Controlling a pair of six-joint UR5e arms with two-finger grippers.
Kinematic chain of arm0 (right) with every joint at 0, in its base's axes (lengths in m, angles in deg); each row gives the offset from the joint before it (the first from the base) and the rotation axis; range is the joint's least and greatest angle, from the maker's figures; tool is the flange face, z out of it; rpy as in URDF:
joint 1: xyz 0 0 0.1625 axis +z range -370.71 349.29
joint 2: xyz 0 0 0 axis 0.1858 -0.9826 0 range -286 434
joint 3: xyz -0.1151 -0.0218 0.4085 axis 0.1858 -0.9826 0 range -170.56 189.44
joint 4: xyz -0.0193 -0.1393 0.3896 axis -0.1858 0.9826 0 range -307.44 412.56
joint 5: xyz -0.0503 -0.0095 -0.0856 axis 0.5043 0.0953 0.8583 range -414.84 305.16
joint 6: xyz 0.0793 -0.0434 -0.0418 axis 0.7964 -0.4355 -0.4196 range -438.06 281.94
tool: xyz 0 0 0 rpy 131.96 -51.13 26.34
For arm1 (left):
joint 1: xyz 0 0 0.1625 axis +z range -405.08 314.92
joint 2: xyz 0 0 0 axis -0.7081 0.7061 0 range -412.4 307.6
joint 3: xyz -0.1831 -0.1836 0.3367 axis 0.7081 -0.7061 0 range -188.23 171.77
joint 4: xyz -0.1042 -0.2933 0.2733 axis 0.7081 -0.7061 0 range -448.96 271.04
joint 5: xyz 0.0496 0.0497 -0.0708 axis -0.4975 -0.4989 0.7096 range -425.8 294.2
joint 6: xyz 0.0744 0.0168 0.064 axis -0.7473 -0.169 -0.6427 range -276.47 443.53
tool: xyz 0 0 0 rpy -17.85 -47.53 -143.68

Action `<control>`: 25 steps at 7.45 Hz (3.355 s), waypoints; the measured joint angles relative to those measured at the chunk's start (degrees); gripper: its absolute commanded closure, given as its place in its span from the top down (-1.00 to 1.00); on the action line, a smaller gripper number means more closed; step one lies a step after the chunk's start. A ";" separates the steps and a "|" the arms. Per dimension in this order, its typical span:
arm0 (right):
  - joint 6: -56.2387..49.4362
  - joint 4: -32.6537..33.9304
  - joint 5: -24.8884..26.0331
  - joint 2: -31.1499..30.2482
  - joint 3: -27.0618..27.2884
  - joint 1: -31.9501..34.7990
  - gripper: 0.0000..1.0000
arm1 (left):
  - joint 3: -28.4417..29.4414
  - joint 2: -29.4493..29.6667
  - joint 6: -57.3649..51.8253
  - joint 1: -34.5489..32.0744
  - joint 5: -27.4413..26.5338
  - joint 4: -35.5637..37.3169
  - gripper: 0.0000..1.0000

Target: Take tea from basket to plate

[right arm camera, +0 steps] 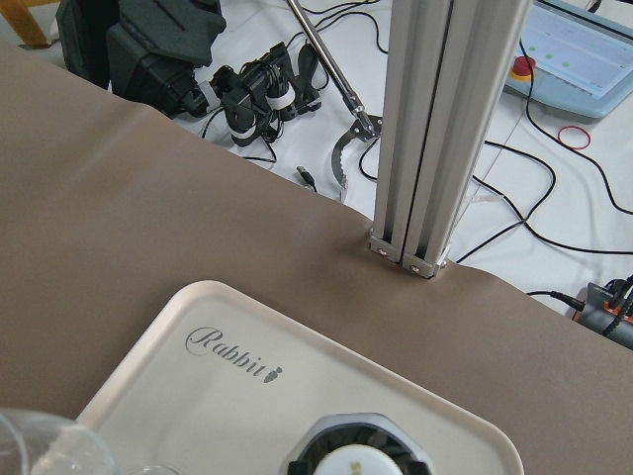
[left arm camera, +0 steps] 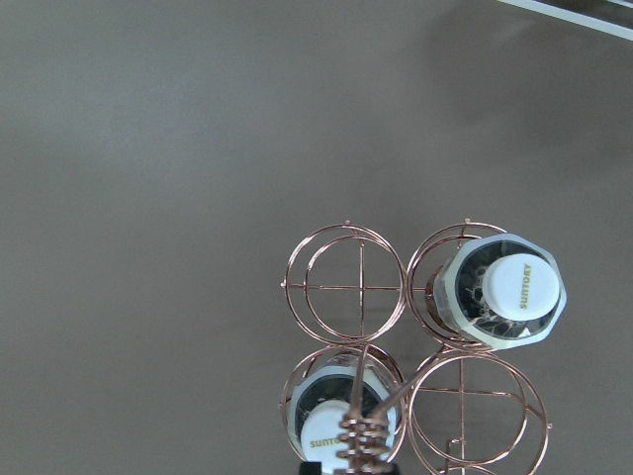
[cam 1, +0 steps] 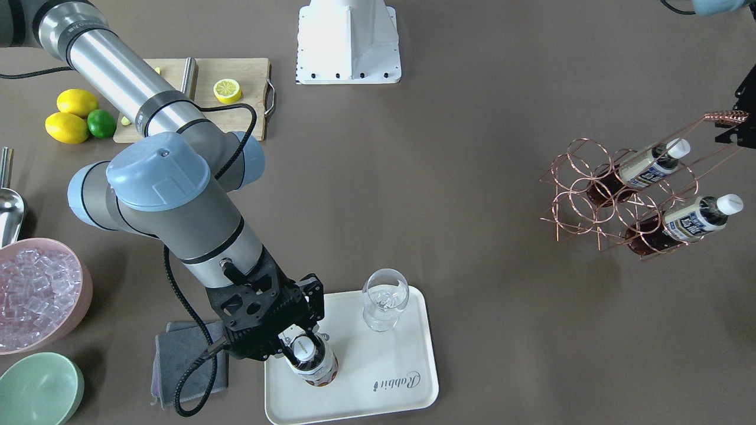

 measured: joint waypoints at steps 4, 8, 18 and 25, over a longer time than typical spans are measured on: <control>0.34 -2.38 1.05 -1.46 0.70 -0.58 0.17 | 7.30 0.43 0.01 -0.56 -4.07 -5.15 -1.00; 0.44 -2.77 1.11 -3.07 3.56 -0.64 0.96 | 12.64 2.54 4.87 -3.76 -4.78 -8.90 -1.00; -3.15 13.03 -11.87 -22.19 32.02 9.98 1.00 | 24.21 6.81 11.75 -3.18 -9.20 -19.38 0.97; -25.89 46.87 -22.20 -50.65 41.79 31.03 1.00 | 23.43 12.55 13.56 -2.85 -8.72 -13.18 0.97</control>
